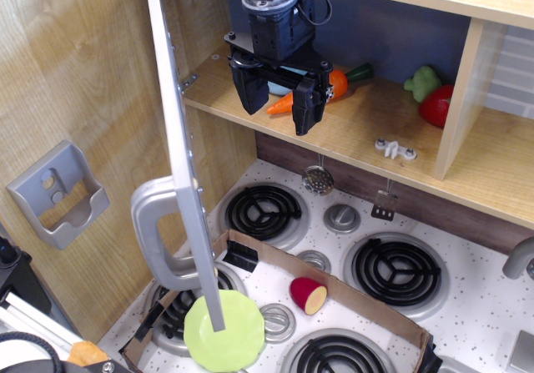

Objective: Close microwave

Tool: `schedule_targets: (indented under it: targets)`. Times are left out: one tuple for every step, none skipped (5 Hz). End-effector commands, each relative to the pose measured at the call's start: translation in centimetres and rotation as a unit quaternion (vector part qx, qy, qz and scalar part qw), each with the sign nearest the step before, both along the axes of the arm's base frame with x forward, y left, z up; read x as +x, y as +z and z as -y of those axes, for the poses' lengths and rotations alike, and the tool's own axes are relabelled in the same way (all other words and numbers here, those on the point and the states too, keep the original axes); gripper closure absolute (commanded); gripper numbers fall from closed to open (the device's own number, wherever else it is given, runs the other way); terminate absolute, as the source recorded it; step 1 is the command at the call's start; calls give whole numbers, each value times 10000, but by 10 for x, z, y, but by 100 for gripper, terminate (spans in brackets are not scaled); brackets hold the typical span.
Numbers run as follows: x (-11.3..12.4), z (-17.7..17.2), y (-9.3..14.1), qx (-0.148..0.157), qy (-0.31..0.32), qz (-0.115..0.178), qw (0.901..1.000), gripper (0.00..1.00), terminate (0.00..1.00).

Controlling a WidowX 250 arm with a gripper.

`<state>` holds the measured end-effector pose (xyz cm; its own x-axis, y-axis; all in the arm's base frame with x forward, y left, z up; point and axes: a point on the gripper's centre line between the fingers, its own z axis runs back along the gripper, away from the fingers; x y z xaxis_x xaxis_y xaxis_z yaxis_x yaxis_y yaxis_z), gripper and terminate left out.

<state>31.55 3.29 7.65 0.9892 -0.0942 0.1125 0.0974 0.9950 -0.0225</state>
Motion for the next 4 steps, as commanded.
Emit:
schedule_targets:
  targets:
    - [0,0,0,0,0,0,10000,0,0]
    - [-5,2,21,236,-239,93,9994,0,0]
    - [-11,-2,54,518,-265,98,9983,0,0]
    - [-19,-13,83,767,-303,102,9965,0,0]
